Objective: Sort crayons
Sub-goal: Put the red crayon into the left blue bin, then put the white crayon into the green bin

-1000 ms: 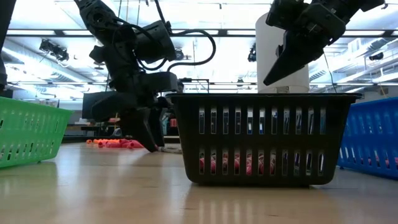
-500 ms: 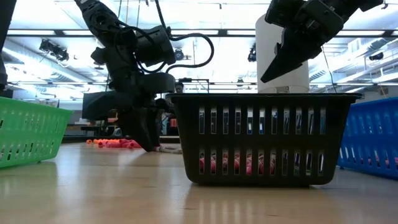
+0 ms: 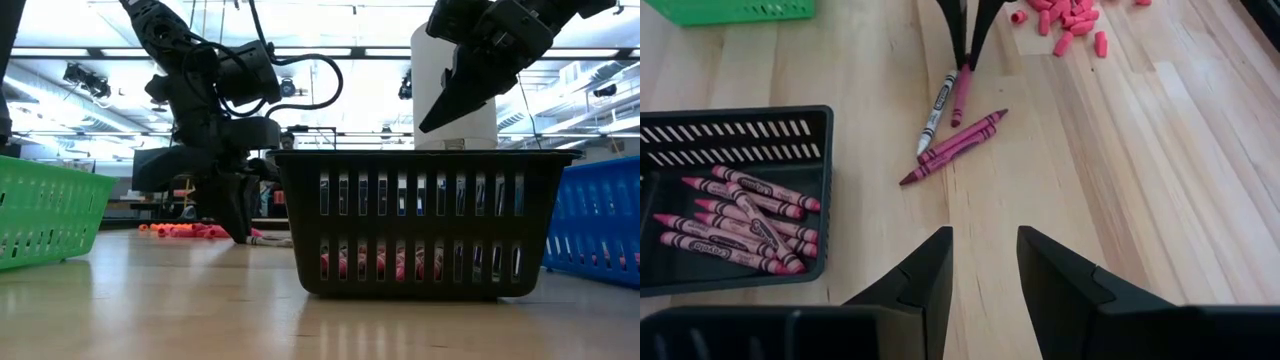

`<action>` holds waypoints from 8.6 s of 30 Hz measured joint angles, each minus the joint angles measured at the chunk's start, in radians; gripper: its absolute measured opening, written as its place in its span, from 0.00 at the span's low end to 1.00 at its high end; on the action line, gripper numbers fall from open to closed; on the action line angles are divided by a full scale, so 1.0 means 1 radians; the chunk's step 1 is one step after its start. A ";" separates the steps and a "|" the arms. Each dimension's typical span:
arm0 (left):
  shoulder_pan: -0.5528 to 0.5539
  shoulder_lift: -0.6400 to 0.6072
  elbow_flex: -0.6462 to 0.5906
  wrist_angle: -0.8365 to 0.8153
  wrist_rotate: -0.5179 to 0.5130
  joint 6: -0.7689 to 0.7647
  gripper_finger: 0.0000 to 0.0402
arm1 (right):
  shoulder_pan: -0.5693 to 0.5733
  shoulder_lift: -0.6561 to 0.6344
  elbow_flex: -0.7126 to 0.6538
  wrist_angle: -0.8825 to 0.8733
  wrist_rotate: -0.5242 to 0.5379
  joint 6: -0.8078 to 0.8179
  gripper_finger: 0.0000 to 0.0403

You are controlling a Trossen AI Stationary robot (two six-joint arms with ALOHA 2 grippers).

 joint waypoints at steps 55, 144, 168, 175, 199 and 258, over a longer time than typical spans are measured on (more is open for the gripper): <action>-0.107 -0.146 -0.001 0.857 -0.065 -0.067 0.06 | -0.025 0.000 -0.051 0.802 0.068 -0.453 0.42; -0.107 -0.146 0.000 0.654 -0.073 -0.160 0.36 | 0.277 -0.058 -0.249 0.395 -0.361 0.310 0.09; -0.107 -0.146 0.000 0.572 -0.076 -0.169 0.36 | 0.331 0.245 -0.297 0.681 -0.507 0.593 0.21; -0.107 -0.146 0.000 0.541 -0.076 -0.167 0.36 | 0.295 0.215 -0.297 0.661 -0.504 0.569 0.27; -0.067 -0.065 -0.001 0.259 0.060 -0.129 0.36 | 0.278 -0.210 -0.297 0.348 -0.077 0.279 0.27; -0.165 -0.095 0.298 -0.544 0.128 -0.292 0.06 | 0.272 -0.204 -0.297 0.348 0.025 0.182 0.27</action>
